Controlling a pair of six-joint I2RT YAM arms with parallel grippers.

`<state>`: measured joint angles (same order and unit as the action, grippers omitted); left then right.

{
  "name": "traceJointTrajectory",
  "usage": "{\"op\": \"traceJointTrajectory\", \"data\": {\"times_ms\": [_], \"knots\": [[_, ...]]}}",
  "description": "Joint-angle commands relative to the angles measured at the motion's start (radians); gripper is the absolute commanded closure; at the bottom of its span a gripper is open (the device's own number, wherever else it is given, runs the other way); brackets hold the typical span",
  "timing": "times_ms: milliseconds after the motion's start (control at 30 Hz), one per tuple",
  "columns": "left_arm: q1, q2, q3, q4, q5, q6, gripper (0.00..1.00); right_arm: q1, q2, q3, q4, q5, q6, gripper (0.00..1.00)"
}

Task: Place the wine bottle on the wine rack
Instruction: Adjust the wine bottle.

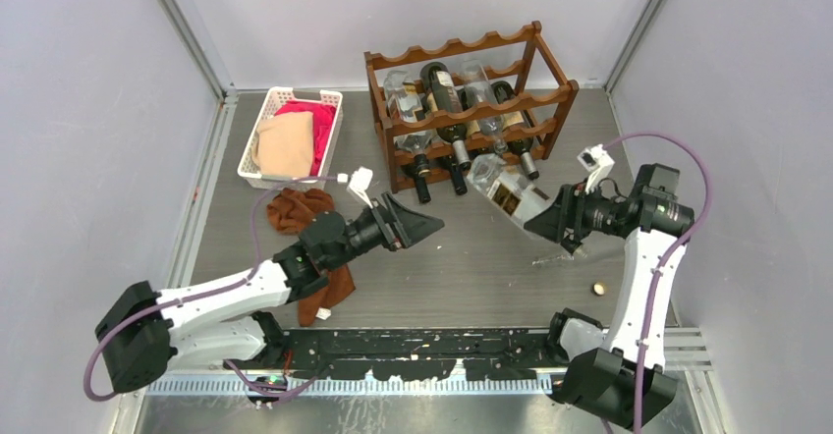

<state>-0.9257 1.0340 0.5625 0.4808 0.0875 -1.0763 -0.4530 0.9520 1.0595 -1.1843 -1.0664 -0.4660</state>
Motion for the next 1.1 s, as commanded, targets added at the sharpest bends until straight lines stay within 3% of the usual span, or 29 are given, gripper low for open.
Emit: {"op": "traceJointTrajectory", "data": {"times_ms": [0, 167, 433, 667, 967, 1067], "knots": [[-0.094, 0.119, -0.068, 0.258, -0.191, -0.204, 0.13, 0.104, 0.033, 0.075, -0.191, -0.124, -0.325, 0.99], [-0.208, 0.271, -0.076, 0.445, -0.422, -0.383, 0.09, 0.259, 0.031, 0.043, -0.175, -0.076, -0.362, 0.99], [-0.314, 0.317, -0.07, 0.434, -0.673, -0.516, 0.0, 0.345, 0.018, -0.013, 0.028, -0.035, -0.256, 0.99], [-0.317, 0.358, -0.018, 0.37, -0.752, -0.598, 0.0, 0.42, -0.001, -0.086, 0.233, -0.017, -0.148, 0.99], [-0.318, 0.428, 0.121, 0.125, -0.819, -0.748, 0.0, 0.525, 0.007, -0.111, 0.318, 0.011, -0.131, 0.99], [-0.315, 0.454, 0.134, 0.16, -0.84, -0.745, 0.07, 0.579, -0.001, -0.14, 0.355, 0.054, -0.125, 0.99]]}}
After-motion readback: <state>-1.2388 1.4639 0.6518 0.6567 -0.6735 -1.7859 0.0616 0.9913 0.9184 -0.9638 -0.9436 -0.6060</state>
